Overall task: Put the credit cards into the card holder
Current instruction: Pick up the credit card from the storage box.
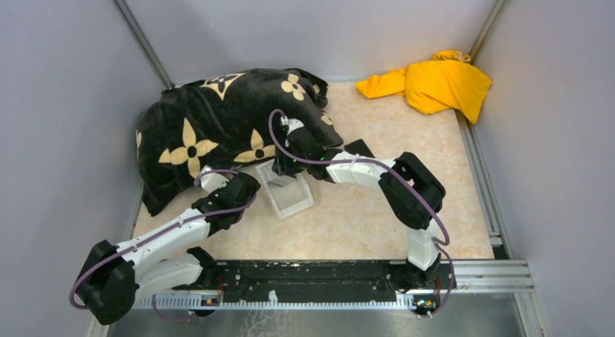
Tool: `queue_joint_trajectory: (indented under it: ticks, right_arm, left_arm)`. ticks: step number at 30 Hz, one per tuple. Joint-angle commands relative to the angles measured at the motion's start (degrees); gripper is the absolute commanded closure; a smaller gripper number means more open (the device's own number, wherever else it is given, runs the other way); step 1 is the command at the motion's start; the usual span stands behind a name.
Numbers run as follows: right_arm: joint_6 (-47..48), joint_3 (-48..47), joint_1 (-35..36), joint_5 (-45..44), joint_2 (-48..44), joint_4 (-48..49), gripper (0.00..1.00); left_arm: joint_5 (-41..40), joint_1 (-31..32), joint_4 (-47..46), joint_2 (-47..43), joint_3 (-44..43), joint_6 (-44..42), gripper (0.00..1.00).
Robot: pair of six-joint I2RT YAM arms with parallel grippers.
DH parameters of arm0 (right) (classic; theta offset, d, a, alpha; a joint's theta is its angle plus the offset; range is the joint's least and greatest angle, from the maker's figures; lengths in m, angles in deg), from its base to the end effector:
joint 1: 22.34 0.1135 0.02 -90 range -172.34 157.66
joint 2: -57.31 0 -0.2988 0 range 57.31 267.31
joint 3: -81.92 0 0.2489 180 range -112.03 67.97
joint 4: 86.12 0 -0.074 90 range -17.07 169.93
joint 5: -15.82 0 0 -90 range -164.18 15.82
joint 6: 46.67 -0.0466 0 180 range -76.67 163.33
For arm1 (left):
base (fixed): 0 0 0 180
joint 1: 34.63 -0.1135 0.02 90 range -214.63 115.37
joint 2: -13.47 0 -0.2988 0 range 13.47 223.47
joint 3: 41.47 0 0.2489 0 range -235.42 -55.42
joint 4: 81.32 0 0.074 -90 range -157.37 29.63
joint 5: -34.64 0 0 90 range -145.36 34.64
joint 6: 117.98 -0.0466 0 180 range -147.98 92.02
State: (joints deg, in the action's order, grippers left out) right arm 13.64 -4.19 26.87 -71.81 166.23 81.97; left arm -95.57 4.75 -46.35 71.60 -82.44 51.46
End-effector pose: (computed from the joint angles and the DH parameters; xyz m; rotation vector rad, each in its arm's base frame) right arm 0.2895 0.3385 0.2310 -0.4141 2.2606 0.8014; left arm 0.1484 -0.0829 0.2073 -1.0183 1.9824 -0.2411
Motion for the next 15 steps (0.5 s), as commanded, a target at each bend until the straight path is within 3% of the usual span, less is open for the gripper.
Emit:
queue_joint_trajectory:
  ticks: [1, 15]
  right_arm:
    - [-1.1, -1.8, -0.3, 1.4, -0.6, 1.0, 0.59]
    - [-1.1, -2.8, 1.2, 1.0, -2.2, -0.6, 0.71]
  left_arm:
    - [0.9, -0.4, -2.0, 0.8, 1.1, -0.9, 0.06]
    - [2.7, -0.7, -3.8, 3.0, 1.9, -1.2, 0.06]
